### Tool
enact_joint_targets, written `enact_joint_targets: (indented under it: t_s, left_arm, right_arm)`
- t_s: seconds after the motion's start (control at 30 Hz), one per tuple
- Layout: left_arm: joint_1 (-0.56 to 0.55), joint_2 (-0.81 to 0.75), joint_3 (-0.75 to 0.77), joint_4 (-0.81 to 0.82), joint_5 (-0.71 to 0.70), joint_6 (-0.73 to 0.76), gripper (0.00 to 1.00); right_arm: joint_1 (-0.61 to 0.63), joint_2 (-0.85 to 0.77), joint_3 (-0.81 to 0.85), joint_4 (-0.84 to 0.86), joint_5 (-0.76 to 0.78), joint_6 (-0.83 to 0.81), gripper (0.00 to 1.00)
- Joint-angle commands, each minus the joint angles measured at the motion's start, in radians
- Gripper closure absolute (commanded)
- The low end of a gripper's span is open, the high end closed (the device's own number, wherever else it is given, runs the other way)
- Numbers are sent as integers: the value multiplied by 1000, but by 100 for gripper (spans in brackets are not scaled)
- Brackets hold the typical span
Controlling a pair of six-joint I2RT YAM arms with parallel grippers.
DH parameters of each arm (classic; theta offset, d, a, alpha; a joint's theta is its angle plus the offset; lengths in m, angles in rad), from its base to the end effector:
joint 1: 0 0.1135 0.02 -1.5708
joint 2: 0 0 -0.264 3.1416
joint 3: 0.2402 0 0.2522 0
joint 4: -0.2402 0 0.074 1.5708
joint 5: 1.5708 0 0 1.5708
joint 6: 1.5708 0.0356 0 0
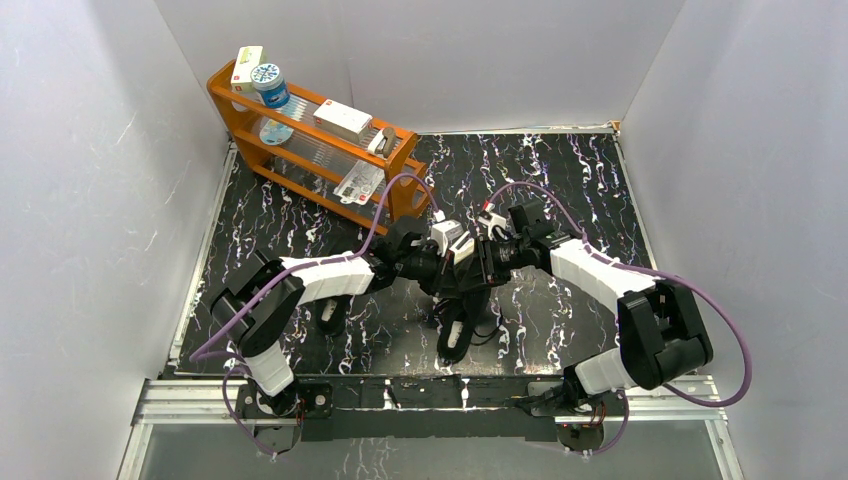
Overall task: Tie the shoes
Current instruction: Cross the shoelace with the shoelace.
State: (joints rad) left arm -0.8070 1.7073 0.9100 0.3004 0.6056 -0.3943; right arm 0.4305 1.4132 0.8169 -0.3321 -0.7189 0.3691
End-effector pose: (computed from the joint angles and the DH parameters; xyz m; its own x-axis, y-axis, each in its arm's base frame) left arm 0.2349 -0.2746 0.1925 -0.6655 0.2382 -0.7074 0.7411 0.3236 -0.5882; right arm 0.2404 0.1362 0.2056 -0.9213 -0.1243 -0.3685 -0.3648 0.6048 0.7079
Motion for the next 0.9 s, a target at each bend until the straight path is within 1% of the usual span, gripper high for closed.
enact_joint_targets:
  t_s: [0.0,0.07,0.17,0.2,0.27,0.43,0.53,0.63,0.7,0.8,0.87]
  left_arm:
    - [0,-58,-15,42,16,-3,100]
    - [0,-59,-17,47,16,-6,100]
    - [0,-65,-20,46,13,-7,100]
    - [0,-67,-21,45,13,-7,100]
    - [1,-66,-24,44,10,-7,100]
    - [1,-59,-23,32,-15,-16,100]
    - [1,-48,-16,33,-47,-50,100]
    - [1,-24,-10,59,-53,-102,100]
    - [1,-12,-16,110,-50,-143,100]
    - [2,4,-31,188,-24,-201,100]
    - [1,12,-38,222,-10,-222,100]
  right_arm:
    - [-1,15,-18,68,-53,9,72]
    - [-1,12,-29,66,-47,4,73]
    - [-1,0,-35,58,-48,-2,80]
    - [-1,-7,-37,58,-48,0,83]
    - [-1,-20,-38,57,-54,6,100]
    - [-1,-72,-3,-19,-13,20,100]
    - [-1,-102,-5,-45,-30,48,100]
    - [-1,-121,-38,-3,-89,117,100]
    - [1,-140,-74,54,-125,180,100]
    - [1,-164,-128,126,-131,245,100]
    - [1,-164,-130,133,-121,243,100]
